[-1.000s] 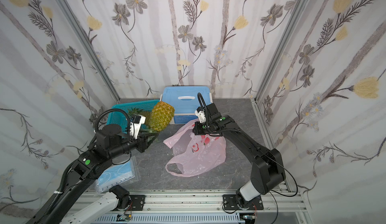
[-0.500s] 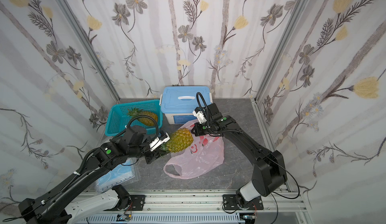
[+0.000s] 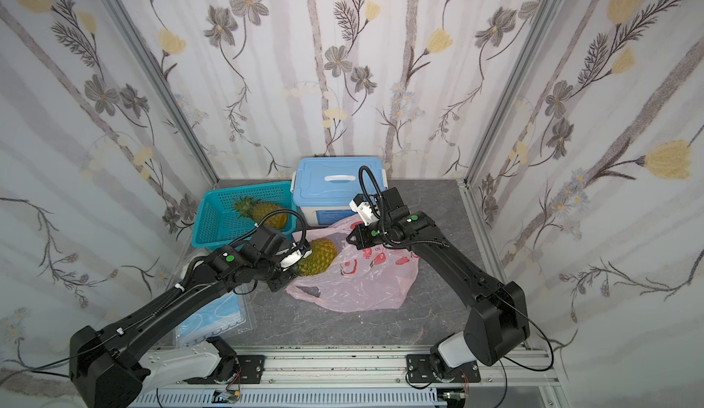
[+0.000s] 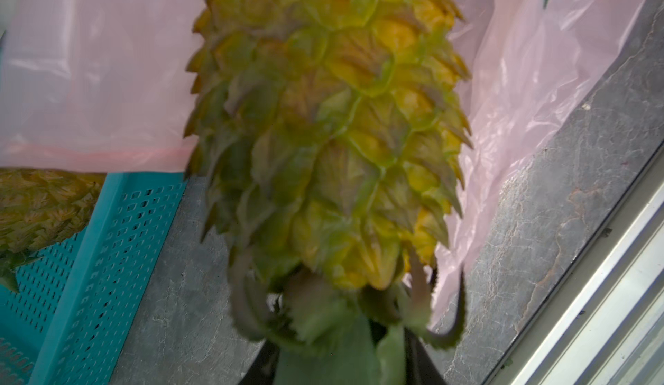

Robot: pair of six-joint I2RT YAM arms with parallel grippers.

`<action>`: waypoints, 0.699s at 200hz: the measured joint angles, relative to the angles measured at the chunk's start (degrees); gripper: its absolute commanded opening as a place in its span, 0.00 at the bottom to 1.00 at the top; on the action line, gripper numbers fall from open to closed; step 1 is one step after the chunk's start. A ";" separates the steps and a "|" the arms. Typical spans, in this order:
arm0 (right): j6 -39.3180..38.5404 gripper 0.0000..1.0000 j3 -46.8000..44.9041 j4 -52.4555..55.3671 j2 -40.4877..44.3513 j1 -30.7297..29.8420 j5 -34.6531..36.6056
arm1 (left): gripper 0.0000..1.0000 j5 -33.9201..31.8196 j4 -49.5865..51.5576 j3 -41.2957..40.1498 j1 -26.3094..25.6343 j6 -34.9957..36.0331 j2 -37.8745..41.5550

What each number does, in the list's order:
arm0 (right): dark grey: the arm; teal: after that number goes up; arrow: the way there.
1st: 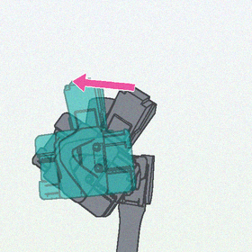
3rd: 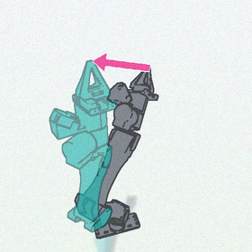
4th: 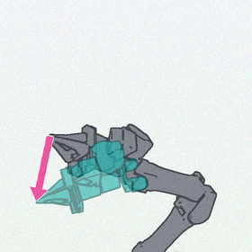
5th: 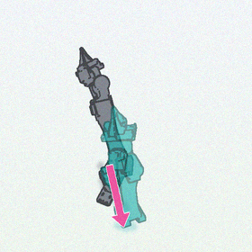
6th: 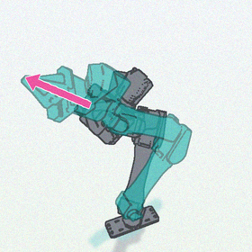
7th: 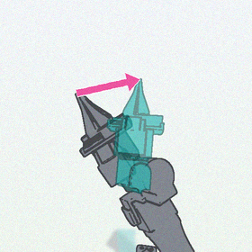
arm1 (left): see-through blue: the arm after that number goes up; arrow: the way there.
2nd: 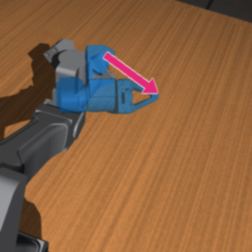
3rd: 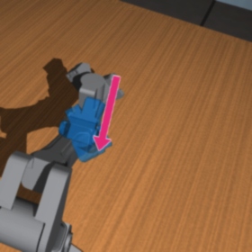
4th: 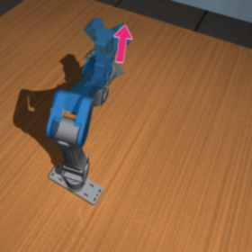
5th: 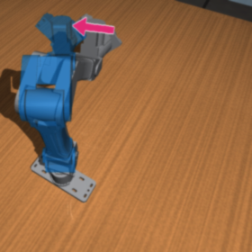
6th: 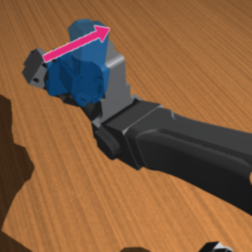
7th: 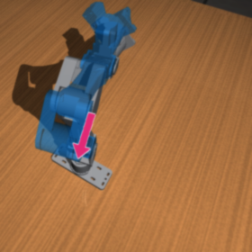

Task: Place the pineapple into a plastic bag & tie a knot
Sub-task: Place the pineapple in the plastic bag.

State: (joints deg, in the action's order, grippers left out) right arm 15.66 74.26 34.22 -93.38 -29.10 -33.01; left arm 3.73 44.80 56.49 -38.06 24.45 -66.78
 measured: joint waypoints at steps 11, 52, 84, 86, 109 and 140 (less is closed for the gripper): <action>-0.55 0.00 0.48 -0.02 -0.33 -0.20 -0.44 | 0.00 -0.07 -0.20 0.02 0.02 0.07 0.11; -2.12 0.00 5.16 -0.44 -5.07 -2.36 -4.72 | 0.00 4.66 -1.44 0.26 0.02 2.49 -1.11; -2.67 0.00 9.81 -0.94 -9.07 -4.11 -8.63 | 0.00 13.33 -5.95 -1.99 0.02 2.08 -1.07; -2.67 0.00 9.94 -0.94 -9.20 -4.13 -8.68 | 0.00 13.75 -6.29 -2.16 0.02 1.97 -1.05; -2.23 0.00 12.02 -1.01 -10.78 -4.24 -8.83 | 0.00 19.08 -10.36 -3.96 -0.09 -1.09 -1.75; -1.09 0.00 13.16 -1.38 -11.72 -4.31 -9.62 | 0.00 19.10 -13.99 -4.24 -1.25 -4.66 -6.16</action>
State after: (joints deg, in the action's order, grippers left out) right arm 14.57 87.42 32.84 -105.10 -33.41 -42.63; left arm 22.83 30.81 52.25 -39.31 19.79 -72.95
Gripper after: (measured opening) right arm 0.048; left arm 0.338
